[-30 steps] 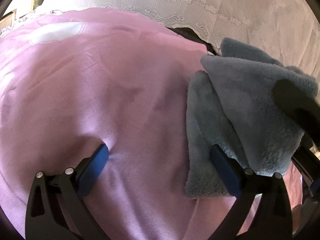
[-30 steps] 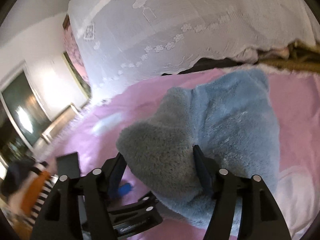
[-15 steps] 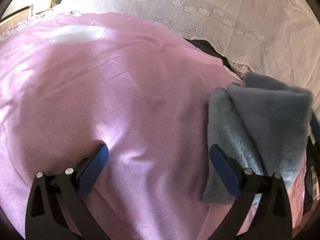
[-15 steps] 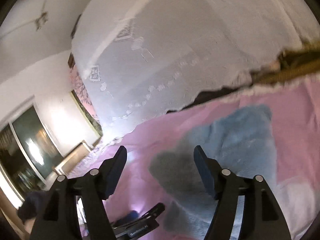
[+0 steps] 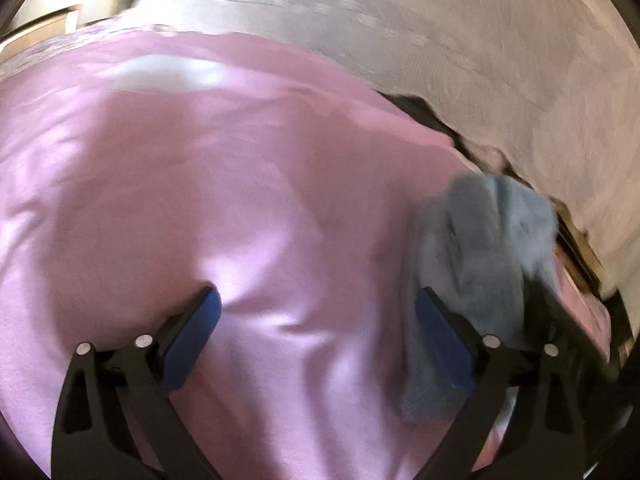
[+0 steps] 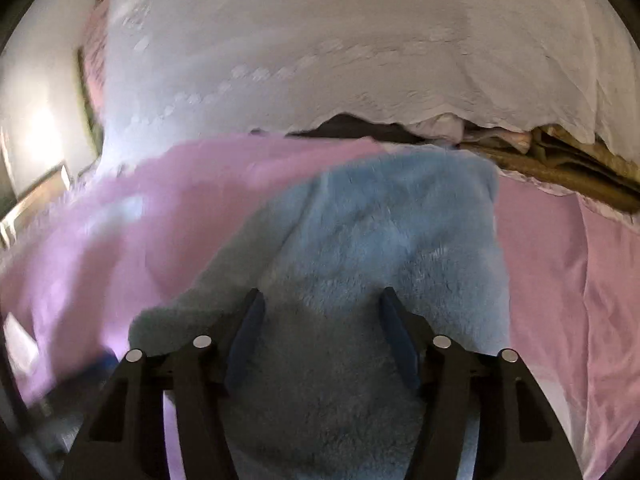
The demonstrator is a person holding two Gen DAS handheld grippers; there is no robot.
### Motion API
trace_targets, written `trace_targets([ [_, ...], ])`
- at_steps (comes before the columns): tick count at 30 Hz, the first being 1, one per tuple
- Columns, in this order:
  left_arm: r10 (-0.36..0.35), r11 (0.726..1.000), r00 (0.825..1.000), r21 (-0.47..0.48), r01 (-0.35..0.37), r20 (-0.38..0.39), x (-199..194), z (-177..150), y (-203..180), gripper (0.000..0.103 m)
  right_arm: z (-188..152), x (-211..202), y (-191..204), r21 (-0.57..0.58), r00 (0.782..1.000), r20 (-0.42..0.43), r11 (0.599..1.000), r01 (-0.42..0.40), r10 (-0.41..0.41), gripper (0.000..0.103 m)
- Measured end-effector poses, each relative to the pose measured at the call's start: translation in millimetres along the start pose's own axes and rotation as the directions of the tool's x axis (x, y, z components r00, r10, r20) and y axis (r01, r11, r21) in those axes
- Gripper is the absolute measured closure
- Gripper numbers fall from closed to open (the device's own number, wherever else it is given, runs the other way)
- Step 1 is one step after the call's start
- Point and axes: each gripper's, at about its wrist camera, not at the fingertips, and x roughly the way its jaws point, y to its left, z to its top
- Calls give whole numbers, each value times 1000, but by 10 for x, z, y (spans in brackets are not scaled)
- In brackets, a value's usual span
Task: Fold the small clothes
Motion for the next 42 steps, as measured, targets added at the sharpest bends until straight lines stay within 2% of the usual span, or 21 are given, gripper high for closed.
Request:
trace_targets([
  [3,-61,996,998,-59,62,9,-57,62,99,7,-175,-63,42,-51,1000,-9,999,-11,11,41],
  [7,-43,998,999,-45,43,11,-53,67,90,6,-194,-101,-1,-53,1000,-13,998,-27,27,41],
  [10,-29,999,1000,-21,30,11,-44,74,48,5,-230,-163,72,-114,1000,-4,993,-9,9,41],
  [14,-12,1000,1000,12,12,11,-62,106,8,5,-202,-248,-12,-146,997,-6,986,-76,76,40],
  [18,1,999,1000,40,-1,6,-48,141,-13,5,-120,-372,-278,-65,982,-14,980,-189,188,37],
  [22,5,998,1000,56,-6,12,-68,138,-45,5,-33,-467,-477,55,971,29,969,-240,238,37],
  [25,-5,999,999,42,3,49,-167,206,-55,5,7,-566,-511,93,976,98,974,-205,196,37],
  [27,-24,999,997,36,22,73,-224,295,-91,5,88,-601,-494,107,982,138,984,-141,126,39],
  [31,-44,998,996,37,41,78,-160,434,-206,5,241,-492,-441,98,989,139,993,-64,50,41],
  [34,-72,991,997,113,67,40,-18,445,-436,5,376,-311,-461,90,994,112,996,-26,16,41],
  [35,-55,987,998,156,47,45,10,420,-523,5,413,-246,-486,101,995,99,995,-24,14,41],
  [38,105,957,990,263,-126,90,115,334,-680,4,539,-2,-595,144,998,38,988,-52,47,41],
  [39,164,948,984,267,-176,67,209,308,-667,4,581,111,-666,169,996,-9,982,-87,90,41],
  [40,188,947,982,258,-189,29,288,292,-632,4,587,201,-709,192,989,-52,973,-128,141,41],
  [42,165,974,981,174,-145,-103,492,221,-437,4,535,383,-786,237,961,-132,949,-208,244,40],
])
